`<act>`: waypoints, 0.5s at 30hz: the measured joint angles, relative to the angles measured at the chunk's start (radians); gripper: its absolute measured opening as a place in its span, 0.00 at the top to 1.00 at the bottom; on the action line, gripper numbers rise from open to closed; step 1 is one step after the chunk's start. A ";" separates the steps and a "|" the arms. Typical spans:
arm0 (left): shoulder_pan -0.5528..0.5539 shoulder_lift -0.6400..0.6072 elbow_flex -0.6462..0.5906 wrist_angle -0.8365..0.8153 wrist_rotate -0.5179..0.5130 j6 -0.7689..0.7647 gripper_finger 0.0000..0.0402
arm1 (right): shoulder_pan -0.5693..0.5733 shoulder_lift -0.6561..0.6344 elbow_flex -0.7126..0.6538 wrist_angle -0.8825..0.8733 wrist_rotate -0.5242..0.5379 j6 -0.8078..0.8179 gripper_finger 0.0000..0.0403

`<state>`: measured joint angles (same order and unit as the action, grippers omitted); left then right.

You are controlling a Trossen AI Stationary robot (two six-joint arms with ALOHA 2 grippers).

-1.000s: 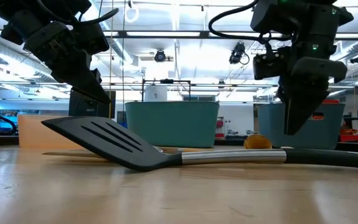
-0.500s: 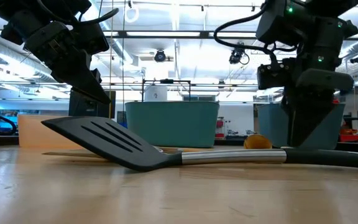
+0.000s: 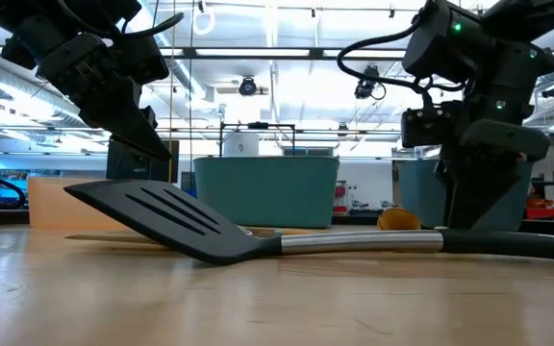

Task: Pick & Place Kitchen Items
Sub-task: Put the yellow knife into the green bin

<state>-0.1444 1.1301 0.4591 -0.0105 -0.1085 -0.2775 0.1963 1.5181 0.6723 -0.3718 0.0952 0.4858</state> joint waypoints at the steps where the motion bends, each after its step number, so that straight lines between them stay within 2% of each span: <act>1: 0.000 0.000 0.000 0.000 0.000 0.000 0.67 | 0.000 0.000 -0.003 -0.001 0.000 0.000 0.61; 15: 0.000 0.000 0.000 0.000 0.000 0.000 0.67 | 0.000 -0.003 -0.039 0.063 0.006 -0.008 0.61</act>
<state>-0.1444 1.1301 0.4591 -0.0105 -0.1085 -0.2776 0.1967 1.5146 0.6328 -0.3092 0.1017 0.4774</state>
